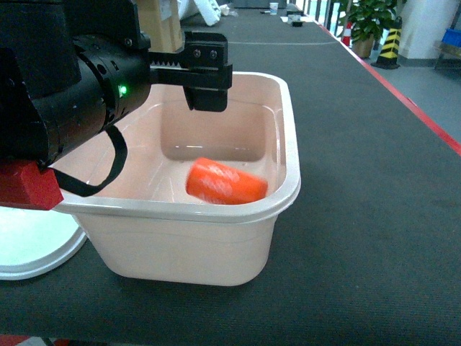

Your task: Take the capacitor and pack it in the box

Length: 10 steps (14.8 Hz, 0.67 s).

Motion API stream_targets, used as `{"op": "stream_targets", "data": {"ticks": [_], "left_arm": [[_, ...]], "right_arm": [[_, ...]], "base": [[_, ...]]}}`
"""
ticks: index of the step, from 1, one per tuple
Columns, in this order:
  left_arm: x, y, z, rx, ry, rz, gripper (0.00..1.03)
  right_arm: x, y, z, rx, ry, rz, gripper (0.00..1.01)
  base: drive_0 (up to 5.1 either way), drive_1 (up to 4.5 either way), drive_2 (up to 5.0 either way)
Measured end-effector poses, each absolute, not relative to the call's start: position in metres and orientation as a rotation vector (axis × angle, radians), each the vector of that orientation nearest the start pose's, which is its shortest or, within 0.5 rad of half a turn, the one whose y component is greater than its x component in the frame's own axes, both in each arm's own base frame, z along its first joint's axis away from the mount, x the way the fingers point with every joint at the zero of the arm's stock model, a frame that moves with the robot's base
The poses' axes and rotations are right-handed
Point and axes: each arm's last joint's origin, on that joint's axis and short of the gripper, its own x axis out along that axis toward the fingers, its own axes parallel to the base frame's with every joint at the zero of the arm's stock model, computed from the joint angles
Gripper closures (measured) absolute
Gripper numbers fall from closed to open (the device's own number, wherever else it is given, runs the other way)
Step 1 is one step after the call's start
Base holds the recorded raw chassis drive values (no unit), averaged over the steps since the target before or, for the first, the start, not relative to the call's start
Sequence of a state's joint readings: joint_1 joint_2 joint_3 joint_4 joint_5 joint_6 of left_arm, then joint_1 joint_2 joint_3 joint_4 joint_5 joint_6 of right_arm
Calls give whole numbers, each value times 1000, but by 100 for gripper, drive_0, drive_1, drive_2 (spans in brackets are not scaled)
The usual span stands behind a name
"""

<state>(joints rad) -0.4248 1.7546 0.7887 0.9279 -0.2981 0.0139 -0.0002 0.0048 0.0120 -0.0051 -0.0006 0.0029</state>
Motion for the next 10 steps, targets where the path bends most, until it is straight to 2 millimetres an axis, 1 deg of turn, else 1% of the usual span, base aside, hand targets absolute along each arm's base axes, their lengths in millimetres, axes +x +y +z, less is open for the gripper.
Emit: {"op": "stream_targets", "data": {"ticks": [1, 2, 3, 4, 5, 6, 8, 9, 10], "left_arm": [[312, -122, 192, 14, 56, -118, 5], [300, -99, 196, -4, 57, -78, 5], [291, -67, 208, -24, 27, -5, 5], [283, -40, 220, -34, -14, 49, 5], [277, -11, 225, -35, -41, 100, 5], [275, 12, 221, -27, -31, 126, 5], [281, 49, 198, -19, 37, 151, 5], [287, 63, 186, -18, 64, 159, 5], [298, 74, 176, -7, 79, 175, 5]], "right_arm": [[97, 0, 167, 3, -2, 0, 3], [97, 0, 167, 2, -1, 0, 3], [97, 0, 167, 3, -2, 0, 3], [97, 0, 167, 2, -2, 0, 3], [97, 0, 167, 3, -2, 0, 3], [97, 0, 167, 3, -2, 0, 3], [97, 0, 167, 2, -2, 0, 3], [97, 0, 167, 2, -2, 0, 3], [97, 0, 167, 3, -2, 0, 3]], "base": [[0, 0, 0], [0, 0, 0], [0, 0, 0], [0, 0, 0], [0, 0, 0], [0, 0, 0], [0, 0, 0], [0, 0, 0], [0, 0, 0]]}}
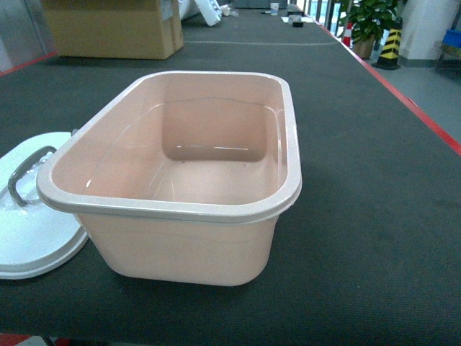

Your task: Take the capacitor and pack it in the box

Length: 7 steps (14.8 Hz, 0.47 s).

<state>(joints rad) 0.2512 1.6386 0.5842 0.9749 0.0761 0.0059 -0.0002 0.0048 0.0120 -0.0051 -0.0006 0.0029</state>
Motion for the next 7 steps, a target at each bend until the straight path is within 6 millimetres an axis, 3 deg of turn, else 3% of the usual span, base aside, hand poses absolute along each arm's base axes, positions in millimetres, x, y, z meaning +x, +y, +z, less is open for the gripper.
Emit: {"op": "stream_targets", "data": {"ticks": [2, 4, 7], "left_arm": [[329, 80, 156, -4, 97, 127, 5], [357, 81, 122, -10, 181, 66, 5], [379, 77, 86, -9, 274, -10, 5]], "right_arm": [[97, 0, 167, 2, -2, 0, 3], [97, 0, 167, 2, -2, 0, 3], [97, 0, 167, 2, -2, 0, 3]], "base": [[0, 0, 0], [0, 0, 0], [0, 0, 0]]}}
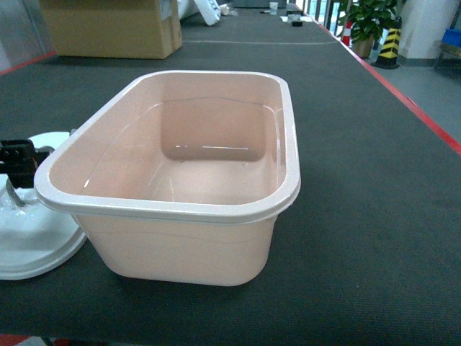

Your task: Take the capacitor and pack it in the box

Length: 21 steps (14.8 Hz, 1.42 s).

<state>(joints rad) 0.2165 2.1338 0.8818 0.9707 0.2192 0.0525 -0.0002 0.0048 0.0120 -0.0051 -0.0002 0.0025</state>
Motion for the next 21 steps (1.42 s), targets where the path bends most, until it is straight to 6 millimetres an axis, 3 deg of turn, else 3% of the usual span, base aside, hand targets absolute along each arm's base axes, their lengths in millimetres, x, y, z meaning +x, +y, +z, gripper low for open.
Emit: {"op": "stream_targets", "data": {"ticks": [6, 12, 14, 19, 21], "left_arm": [[396, 76, 48, 17, 330, -56, 5], [398, 74, 49, 43, 312, -51, 70], [398, 74, 49, 42, 312, -55, 98], [398, 77, 55, 16, 327, -21, 101], [395, 97, 89, -38, 302, 48, 101]], "right_arm": [[97, 0, 167, 2, -2, 0, 3], [97, 0, 167, 3, -2, 0, 3], [97, 0, 167, 2, -2, 0, 3], [97, 0, 167, 3, -2, 0, 3], [97, 0, 167, 3, -2, 0, 3]], "base": [[0, 0, 0], [0, 0, 0], [0, 0, 0], [0, 0, 0], [0, 0, 0]]}}
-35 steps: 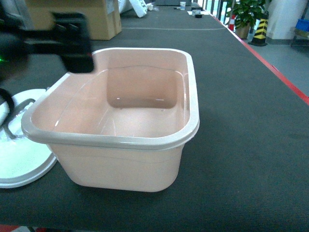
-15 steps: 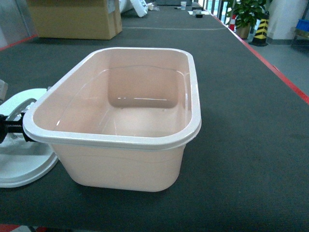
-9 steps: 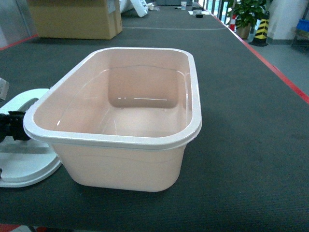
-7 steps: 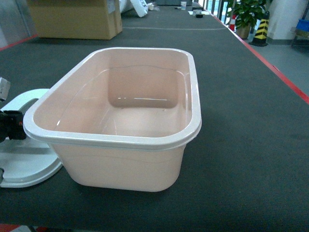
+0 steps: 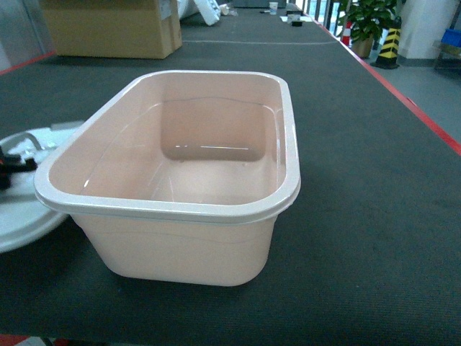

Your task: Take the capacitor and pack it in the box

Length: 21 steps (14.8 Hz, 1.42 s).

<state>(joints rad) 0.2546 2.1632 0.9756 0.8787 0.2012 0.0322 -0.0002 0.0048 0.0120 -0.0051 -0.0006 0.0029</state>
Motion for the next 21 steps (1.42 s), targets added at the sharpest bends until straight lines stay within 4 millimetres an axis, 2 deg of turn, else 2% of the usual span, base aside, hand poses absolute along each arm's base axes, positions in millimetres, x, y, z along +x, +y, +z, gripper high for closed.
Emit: {"op": "stream_targets", "data": {"ticks": [2, 4, 7, 8, 9, 11, 13, 15, 16, 21], "left_arm": [[389, 110, 135, -50, 227, 110, 101], [384, 108, 185, -49, 165, 150, 101], [373, 74, 248, -52, 96, 183, 101], [368, 52, 271, -62, 55, 172, 101], [365, 32, 283, -79, 31, 152, 101], [362, -18, 287, -92, 48, 94, 101], [350, -79, 272, -74, 127, 27, 101], [336, -121, 270, -57, 135, -21, 101], [325, -155, 258, -34, 167, -72, 101], [342, -168, 215, 13, 233, -68, 101]], "right_arm": [[97, 0, 167, 2, -2, 0, 3], [97, 0, 167, 3, -2, 0, 3], [97, 0, 167, 3, -2, 0, 3], [97, 0, 167, 2, -2, 0, 3], [97, 0, 167, 3, -2, 0, 3], [97, 0, 167, 2, -2, 0, 3], [97, 0, 167, 3, -2, 0, 3], [97, 0, 167, 3, -2, 0, 3], [97, 0, 167, 3, -2, 0, 3], [97, 0, 167, 3, -2, 0, 3]], "base": [[0, 0, 0], [0, 0, 0], [0, 0, 0], [0, 0, 0], [0, 0, 0], [0, 0, 0], [0, 0, 0], [0, 0, 0], [0, 0, 0], [0, 0, 0]]}}
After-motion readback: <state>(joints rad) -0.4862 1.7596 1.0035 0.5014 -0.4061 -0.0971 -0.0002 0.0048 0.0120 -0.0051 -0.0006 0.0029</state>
